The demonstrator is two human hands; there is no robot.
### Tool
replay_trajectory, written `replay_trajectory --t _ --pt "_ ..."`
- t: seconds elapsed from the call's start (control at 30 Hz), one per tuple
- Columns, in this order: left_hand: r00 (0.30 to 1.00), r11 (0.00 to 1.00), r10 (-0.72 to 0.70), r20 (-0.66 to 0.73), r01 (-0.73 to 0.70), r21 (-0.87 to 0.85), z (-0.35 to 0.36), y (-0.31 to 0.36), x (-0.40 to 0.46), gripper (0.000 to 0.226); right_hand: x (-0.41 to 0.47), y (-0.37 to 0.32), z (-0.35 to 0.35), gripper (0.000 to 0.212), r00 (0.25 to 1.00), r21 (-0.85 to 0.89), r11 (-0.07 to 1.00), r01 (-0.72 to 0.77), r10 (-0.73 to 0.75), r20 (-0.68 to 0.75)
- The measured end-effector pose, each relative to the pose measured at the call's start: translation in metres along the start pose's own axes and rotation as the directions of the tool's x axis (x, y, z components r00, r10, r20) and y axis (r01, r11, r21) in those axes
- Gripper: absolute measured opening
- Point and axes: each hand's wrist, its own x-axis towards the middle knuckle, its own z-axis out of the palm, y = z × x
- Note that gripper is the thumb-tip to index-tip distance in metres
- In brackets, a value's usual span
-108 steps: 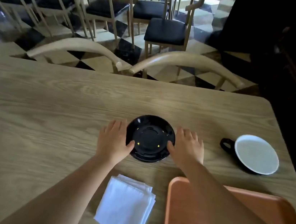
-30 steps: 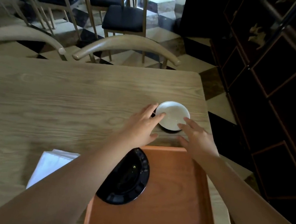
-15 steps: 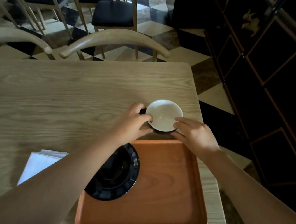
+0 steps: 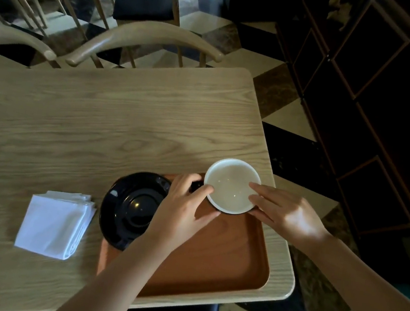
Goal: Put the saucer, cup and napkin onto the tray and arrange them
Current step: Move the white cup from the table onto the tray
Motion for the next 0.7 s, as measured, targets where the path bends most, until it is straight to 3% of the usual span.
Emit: replay_trajectory --t 0.17,0.43,0.6,0.7 --pt "1.000 1.000 -0.006 0.024 0.006 0.013 0.006 0.002 -0.007 0.043 -0.008 0.002 0.006 0.017 1.000 0.004 1.000 0.003 -0.003 0.014" --pt "0.999 0.999 -0.045 0.005 0.045 0.025 0.005 0.006 -0.001 0.045 0.002 0.002 0.002 0.037 0.979 0.114 0.975 -0.192 0.182 0.094" --pt "0.999 0.996 0.005 0.034 -0.008 0.090 0.002 0.003 0.004 0.042 0.005 0.001 0.002 0.032 0.967 0.080 0.970 -0.228 0.216 0.132" --pt "0.998 0.993 0.023 0.061 -0.030 0.117 0.000 0.004 0.004 0.044 0.009 -0.007 -0.002 0.036 0.969 -0.025 0.979 -0.200 0.202 0.146"
